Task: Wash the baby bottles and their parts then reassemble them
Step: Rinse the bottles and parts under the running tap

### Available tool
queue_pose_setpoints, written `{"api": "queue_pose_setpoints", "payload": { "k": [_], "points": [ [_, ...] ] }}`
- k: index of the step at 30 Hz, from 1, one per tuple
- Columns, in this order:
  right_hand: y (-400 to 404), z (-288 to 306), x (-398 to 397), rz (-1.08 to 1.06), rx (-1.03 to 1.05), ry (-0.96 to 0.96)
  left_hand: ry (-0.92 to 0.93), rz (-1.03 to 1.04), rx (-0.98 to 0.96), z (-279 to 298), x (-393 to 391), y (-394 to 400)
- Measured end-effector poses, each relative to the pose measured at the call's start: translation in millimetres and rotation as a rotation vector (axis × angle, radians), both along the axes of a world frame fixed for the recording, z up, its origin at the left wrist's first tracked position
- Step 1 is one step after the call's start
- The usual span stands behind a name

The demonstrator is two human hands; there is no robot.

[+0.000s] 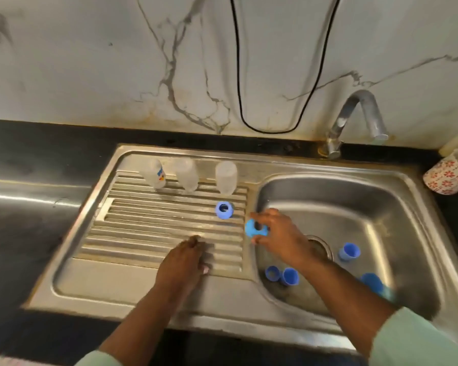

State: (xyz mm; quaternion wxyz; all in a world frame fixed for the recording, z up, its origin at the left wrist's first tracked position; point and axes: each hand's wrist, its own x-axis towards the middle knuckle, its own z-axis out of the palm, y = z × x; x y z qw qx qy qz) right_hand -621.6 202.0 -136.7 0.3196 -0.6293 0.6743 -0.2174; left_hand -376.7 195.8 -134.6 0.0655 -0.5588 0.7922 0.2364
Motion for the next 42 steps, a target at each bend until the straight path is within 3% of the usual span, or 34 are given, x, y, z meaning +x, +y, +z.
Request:
{"api": "queue_pose_setpoints", "payload": {
  "k": [5, 13, 18, 23, 29, 32, 36, 42],
  "points": [
    [-9.9, -9.6, 76.0, -0.004, -0.007, 0.055, -0.023, -0.027, 0.044, -14.2, 14.5, -1.3],
    [-14.8, -20.5, 112.3, -0.12, 0.027, 0.167, -0.057, -0.095, 0.059, -16.3, 14.1, -5.6],
    [0.8, -18.2, 98.0, -0.174, -0.03, 0.166, -0.033, -0.157, -0.101, -6.5, 3.5, 9.8],
    [34.6, -30.0, 21.0, -0.2, 0.02, 0.169, 0.035, -0.272, -0.135, -11.7, -29.4, 27.1],
    [38.5, -54.8, -32.3, 0.238, 0.308, 0.469, 0.02, -0.243, -0.152, -10.5, -67.7, 32.4],
    [28.7, -74.2, -33.7, 0.46, 0.325, 0.59, -0.005, -0.166, -0.129, -10.3, -90.1, 33.8],
    [25.7, -102.2, -22.8, 0.532, 0.366, 0.726, -0.045, -0.072, -0.151, -10.3, -108.1, 30.8],
    [23.3, -131.3, -19.2, 0.569, 0.344, 0.76, -0.053, -0.007, -0.17, -15.8, -128.9, 31.7]
  ]
}}
